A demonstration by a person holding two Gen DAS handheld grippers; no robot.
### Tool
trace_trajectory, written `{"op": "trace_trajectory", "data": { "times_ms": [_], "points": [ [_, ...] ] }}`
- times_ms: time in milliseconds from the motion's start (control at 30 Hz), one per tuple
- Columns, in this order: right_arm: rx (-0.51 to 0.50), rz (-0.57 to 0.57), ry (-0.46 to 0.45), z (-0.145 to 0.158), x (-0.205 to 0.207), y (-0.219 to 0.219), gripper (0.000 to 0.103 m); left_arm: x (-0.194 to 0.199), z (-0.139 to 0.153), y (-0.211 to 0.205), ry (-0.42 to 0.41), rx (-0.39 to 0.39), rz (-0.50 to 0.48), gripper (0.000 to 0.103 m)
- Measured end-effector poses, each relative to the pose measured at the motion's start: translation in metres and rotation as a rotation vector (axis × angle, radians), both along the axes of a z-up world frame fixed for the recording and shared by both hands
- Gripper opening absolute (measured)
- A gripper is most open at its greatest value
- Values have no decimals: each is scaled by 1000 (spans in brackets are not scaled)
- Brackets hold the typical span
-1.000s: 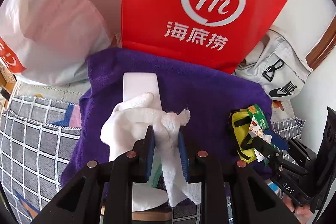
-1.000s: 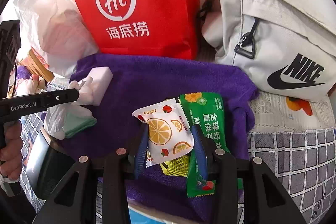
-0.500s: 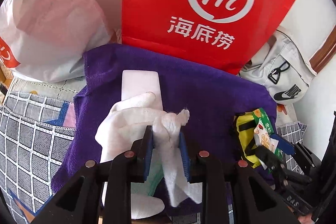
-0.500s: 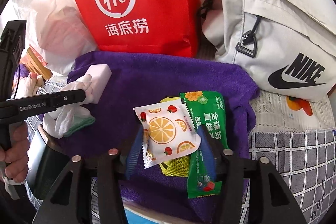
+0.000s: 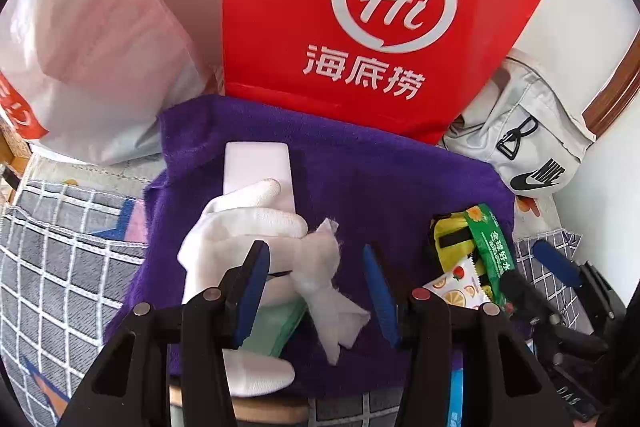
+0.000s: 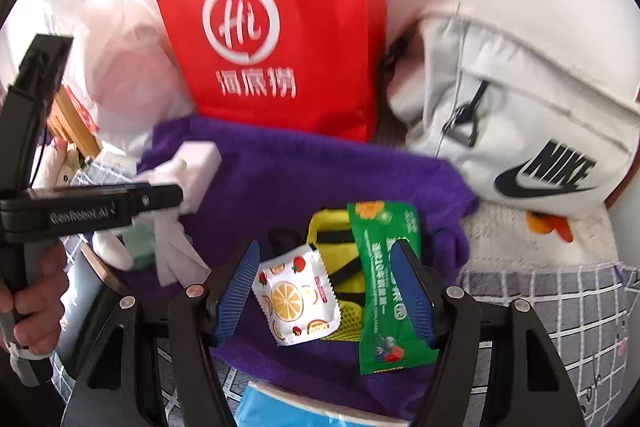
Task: Organize soft objects
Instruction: 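Grasp the green tissue pack with the right gripper while the left gripper approaches the black watch strap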
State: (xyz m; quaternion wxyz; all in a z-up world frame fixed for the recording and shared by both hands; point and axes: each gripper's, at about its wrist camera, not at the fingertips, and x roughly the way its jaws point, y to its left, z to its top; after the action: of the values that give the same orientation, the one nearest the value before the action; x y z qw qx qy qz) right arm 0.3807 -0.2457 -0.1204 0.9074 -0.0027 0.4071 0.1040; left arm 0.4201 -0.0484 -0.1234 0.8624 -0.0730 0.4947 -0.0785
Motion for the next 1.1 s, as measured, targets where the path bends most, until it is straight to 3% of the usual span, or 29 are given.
{"op": "trace_trajectory", "data": {
  "times_ms": [300, 433, 767, 933, 1100],
  "points": [
    [88, -35, -12, 31, -28, -5, 67, -47, 24, 21, -4, -5, 26, 46],
    [55, -30, -24, 38, -59, 4, 67, -76, 33, 34, -14, -13, 49, 46],
    [51, 29, 45, 22, -154, 33, 67, -160, 48, 51, -57, -36, 36, 46],
    [64, 68, 59, 8, -200, 51, 67, -198, 44, 58, -92, 38, 48, 46],
    [75, 99, 67, -10, -234, 59, 67, -225, 31, 76, -82, 9, 76, 46]
  ]
}}
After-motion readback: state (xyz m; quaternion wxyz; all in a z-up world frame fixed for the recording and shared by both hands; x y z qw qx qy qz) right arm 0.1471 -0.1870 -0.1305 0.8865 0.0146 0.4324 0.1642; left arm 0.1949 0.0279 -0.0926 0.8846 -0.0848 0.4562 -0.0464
